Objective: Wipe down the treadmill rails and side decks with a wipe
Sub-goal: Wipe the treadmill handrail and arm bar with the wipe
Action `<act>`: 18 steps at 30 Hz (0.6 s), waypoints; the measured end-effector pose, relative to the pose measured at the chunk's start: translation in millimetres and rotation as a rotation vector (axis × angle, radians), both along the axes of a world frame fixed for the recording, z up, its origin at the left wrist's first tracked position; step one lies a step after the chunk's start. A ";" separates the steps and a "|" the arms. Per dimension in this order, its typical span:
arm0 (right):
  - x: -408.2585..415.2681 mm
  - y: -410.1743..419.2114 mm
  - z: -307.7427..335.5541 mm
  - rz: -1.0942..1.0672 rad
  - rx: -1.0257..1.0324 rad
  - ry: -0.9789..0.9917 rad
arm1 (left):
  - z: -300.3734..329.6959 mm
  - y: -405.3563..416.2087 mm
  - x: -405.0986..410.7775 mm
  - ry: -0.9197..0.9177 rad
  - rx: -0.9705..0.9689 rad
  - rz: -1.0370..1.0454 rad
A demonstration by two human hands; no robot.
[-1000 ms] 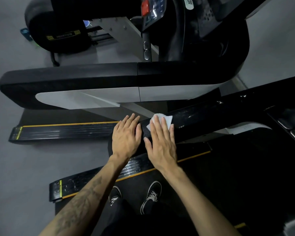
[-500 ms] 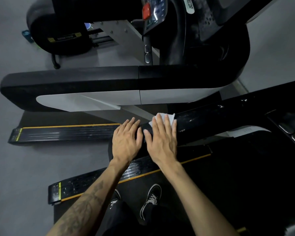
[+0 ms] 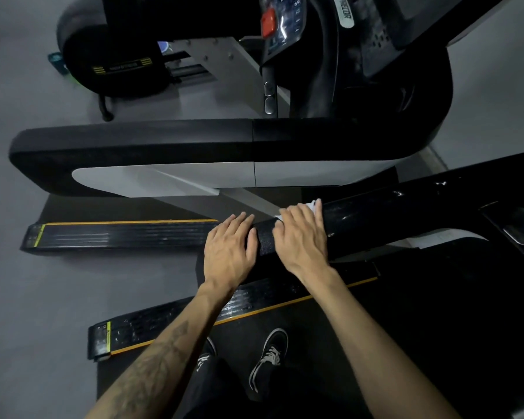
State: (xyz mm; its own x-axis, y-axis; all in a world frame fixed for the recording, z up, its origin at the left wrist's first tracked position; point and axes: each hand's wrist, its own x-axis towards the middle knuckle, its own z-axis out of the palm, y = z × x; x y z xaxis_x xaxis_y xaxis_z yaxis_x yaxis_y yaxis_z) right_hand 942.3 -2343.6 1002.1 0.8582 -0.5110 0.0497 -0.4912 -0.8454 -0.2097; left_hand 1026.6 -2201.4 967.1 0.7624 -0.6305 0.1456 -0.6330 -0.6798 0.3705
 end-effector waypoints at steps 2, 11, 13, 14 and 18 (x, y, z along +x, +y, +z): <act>11.0 8.6 4.2 0.049 0.041 0.025 | -0.2 0.3 -0.3 -0.008 -0.001 0.007; -41.8 -16.5 2.6 0.174 -0.010 -0.054 | 2.9 0.5 -1.3 -0.013 -0.016 0.010; -31.8 -21.8 8.8 0.086 0.000 0.018 | 3.6 -0.2 -2.4 -0.007 -0.011 0.024; -22.5 -20.8 11.5 0.056 0.023 0.052 | 3.7 -0.4 -2.7 -0.005 -0.008 0.027; -3.3 -1.6 11.5 0.186 0.101 0.074 | 3.8 -0.3 -2.1 0.002 0.008 0.016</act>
State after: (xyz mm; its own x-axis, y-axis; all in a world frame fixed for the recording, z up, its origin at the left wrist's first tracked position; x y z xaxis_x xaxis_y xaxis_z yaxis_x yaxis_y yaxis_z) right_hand 939.0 -2345.2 1013.7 0.9373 -0.3431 -0.0606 -0.3464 -0.8992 -0.2673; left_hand 1024.4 -2201.7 971.0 0.7727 -0.6193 0.1396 -0.6213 -0.6927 0.3663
